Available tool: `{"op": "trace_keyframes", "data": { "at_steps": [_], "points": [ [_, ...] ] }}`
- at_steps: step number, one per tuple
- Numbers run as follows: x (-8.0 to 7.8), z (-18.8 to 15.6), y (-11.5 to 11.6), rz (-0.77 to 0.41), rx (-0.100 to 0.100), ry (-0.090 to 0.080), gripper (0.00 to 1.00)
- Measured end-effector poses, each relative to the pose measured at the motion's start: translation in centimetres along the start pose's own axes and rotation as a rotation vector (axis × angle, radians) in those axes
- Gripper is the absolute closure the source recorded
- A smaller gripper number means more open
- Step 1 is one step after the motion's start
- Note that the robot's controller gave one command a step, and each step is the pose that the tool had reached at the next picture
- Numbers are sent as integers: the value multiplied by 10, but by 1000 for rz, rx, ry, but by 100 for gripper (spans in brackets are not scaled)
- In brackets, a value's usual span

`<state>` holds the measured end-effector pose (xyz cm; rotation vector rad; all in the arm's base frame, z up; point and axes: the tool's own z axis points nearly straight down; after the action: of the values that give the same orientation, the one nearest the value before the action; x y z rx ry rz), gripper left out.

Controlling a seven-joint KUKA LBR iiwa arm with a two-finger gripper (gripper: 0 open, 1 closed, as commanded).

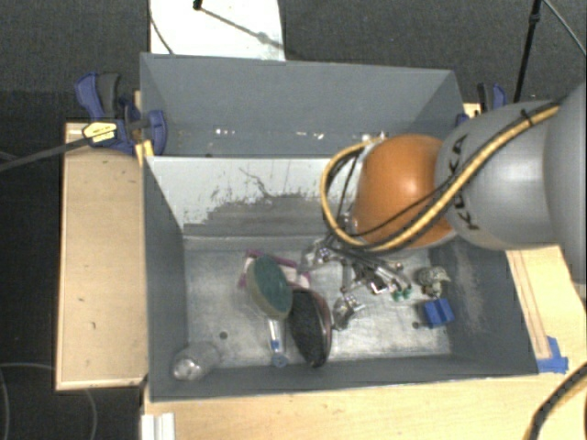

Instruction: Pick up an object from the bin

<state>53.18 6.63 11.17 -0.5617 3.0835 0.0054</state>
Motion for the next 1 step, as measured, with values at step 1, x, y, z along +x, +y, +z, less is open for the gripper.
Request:
{"op": "trace_keyframes", "data": {
  "at_steps": [1],
  "points": [
    [-45,-7,49,98,1,1,0]
  ]
}}
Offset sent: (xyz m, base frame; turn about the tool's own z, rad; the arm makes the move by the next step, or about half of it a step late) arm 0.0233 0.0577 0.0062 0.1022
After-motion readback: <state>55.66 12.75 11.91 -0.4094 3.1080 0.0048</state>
